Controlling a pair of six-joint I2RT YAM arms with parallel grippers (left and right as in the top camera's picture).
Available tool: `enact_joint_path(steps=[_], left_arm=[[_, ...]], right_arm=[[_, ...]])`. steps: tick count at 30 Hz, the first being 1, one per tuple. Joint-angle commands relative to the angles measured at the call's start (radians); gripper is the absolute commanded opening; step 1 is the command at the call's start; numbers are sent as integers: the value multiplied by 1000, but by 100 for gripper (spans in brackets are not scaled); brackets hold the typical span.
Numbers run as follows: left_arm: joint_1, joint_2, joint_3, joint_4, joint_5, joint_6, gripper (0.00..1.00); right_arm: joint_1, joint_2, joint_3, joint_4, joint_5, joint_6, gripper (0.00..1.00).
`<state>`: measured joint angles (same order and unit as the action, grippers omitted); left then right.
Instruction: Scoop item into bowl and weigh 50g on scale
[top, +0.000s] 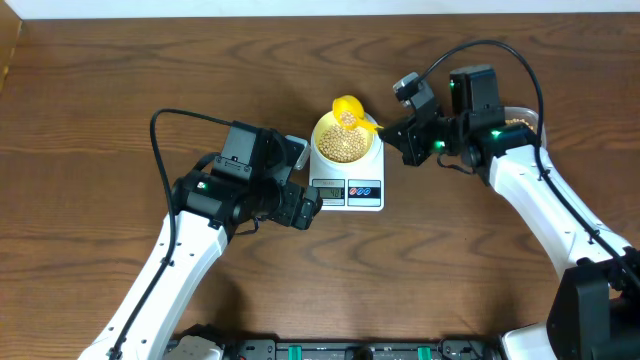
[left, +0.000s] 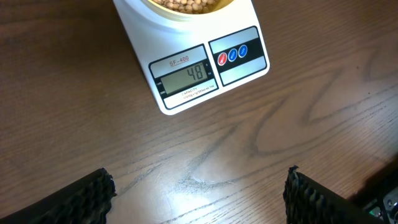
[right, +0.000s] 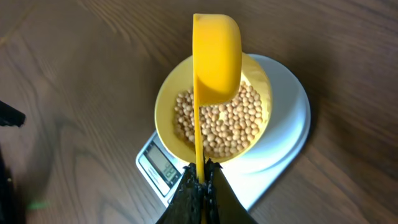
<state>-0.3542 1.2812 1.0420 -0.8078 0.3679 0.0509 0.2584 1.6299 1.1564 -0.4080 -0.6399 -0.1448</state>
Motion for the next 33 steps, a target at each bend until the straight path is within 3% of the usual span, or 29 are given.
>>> enact_joint_path(steps=[1, 5, 33], left_arm=[[4, -14, -9, -2, 9, -3, 89], [4, -14, -9, -2, 9, -3, 89], [4, -14, -9, -2, 9, -3, 89]], right_arm=[[13, 13, 16, -15, 41, -56, 1], [23, 13, 16, -48, 85, -108, 1], [59, 13, 16, -47, 80, -124, 1]])
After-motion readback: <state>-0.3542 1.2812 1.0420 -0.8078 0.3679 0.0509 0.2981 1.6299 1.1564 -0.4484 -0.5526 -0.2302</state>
